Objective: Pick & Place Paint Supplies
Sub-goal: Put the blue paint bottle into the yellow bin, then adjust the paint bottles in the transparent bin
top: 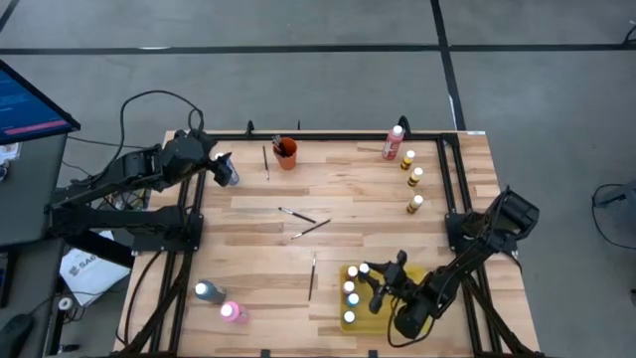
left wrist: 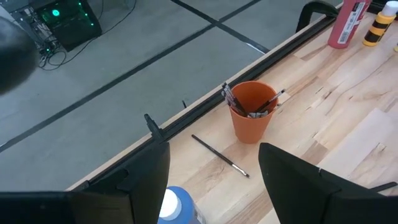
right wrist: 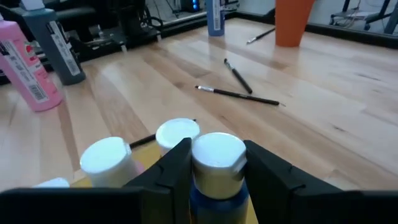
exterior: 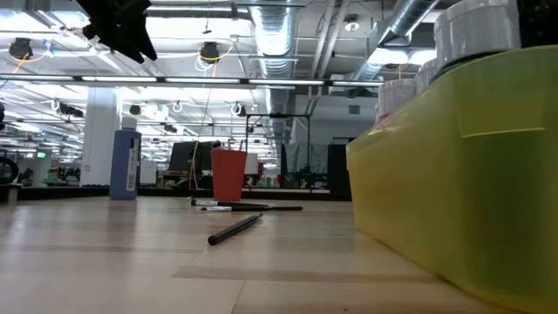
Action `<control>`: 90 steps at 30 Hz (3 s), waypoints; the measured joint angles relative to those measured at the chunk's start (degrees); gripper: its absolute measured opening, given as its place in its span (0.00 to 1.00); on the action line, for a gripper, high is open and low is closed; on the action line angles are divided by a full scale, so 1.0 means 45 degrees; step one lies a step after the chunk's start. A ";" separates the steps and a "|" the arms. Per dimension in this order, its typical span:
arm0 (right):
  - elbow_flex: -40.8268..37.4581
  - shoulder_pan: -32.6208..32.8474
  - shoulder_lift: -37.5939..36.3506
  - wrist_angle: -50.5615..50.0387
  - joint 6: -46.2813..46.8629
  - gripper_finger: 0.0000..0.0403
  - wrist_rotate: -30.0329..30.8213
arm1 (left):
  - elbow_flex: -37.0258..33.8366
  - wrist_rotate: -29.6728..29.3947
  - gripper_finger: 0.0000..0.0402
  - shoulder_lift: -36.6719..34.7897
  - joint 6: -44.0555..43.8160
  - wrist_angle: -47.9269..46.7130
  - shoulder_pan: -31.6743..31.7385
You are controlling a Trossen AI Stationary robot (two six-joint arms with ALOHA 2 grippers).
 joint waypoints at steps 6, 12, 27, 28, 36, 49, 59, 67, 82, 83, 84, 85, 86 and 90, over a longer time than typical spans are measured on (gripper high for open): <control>0.0000 -0.0194 0.0000 0.0281 -0.0640 0.30 -0.0286 | 0.0000 0.0000 0.59 0.0000 0.0000 0.0023 -0.0001; 0.0000 -0.0326 0.0000 0.0276 -0.0796 0.32 -0.0338 | 0.0000 0.0000 0.59 0.0000 0.0000 0.0023 0.0002; 0.0005 -0.0757 -0.0595 0.0377 -0.1175 0.53 -0.1063 | 0.0000 0.0005 0.59 0.0000 0.0000 0.0023 0.0003; 0.0005 -0.0725 -0.0782 0.0354 -0.1397 0.52 -0.1271 | 0.0000 0.0005 0.59 0.0000 0.0000 0.0026 -0.0001; 0.0000 -0.0653 -0.3045 0.0110 -0.2663 0.43 -0.2905 | 0.0000 0.0010 0.59 0.0000 0.0000 0.0110 -0.0001; 0.0008 -0.0663 -0.4341 -0.3086 0.2532 0.01 -0.7893 | 0.0000 0.0005 0.59 0.0000 0.0092 0.0113 -0.0001; 0.0000 -0.1152 -0.3421 -0.4949 0.4716 0.00 -1.0561 | 0.0000 0.0000 0.59 -0.0005 0.0097 0.0115 0.0002; 0.0000 -0.2275 -0.2738 -0.4037 0.3649 0.00 -1.0947 | 0.0000 0.0000 0.59 -0.0003 0.0134 0.0115 0.0003; 0.0000 -0.3465 -0.2511 -0.3038 0.1555 0.00 -1.0901 | 0.0000 -0.0005 0.59 -0.0005 0.0146 0.0115 -0.0001; 0.0000 -0.3522 -0.2511 -0.2966 0.1404 0.00 -1.0904 | 0.0000 -0.0005 0.59 -0.0005 0.0146 0.0115 -0.0001; 0.0000 -0.3576 -0.2511 -0.2886 0.1295 0.00 -1.0903 | 0.0000 -0.0005 0.59 -0.0005 0.0146 0.0115 0.0001; 0.0000 -0.3639 -0.2511 -0.2861 0.1255 0.00 -1.0907 | -0.0005 -0.0005 0.59 -0.0005 0.0146 0.0115 -0.0001; 0.0000 -0.3680 -0.2516 -0.2872 0.1242 0.00 -1.0923 | 0.0000 -0.0005 0.59 -0.0005 0.0146 0.0115 -0.0001; 0.0000 -0.3600 -0.2535 -0.2931 0.1458 0.00 -1.0951 | 0.0000 -0.0005 0.59 -0.0005 0.0146 0.0119 0.0001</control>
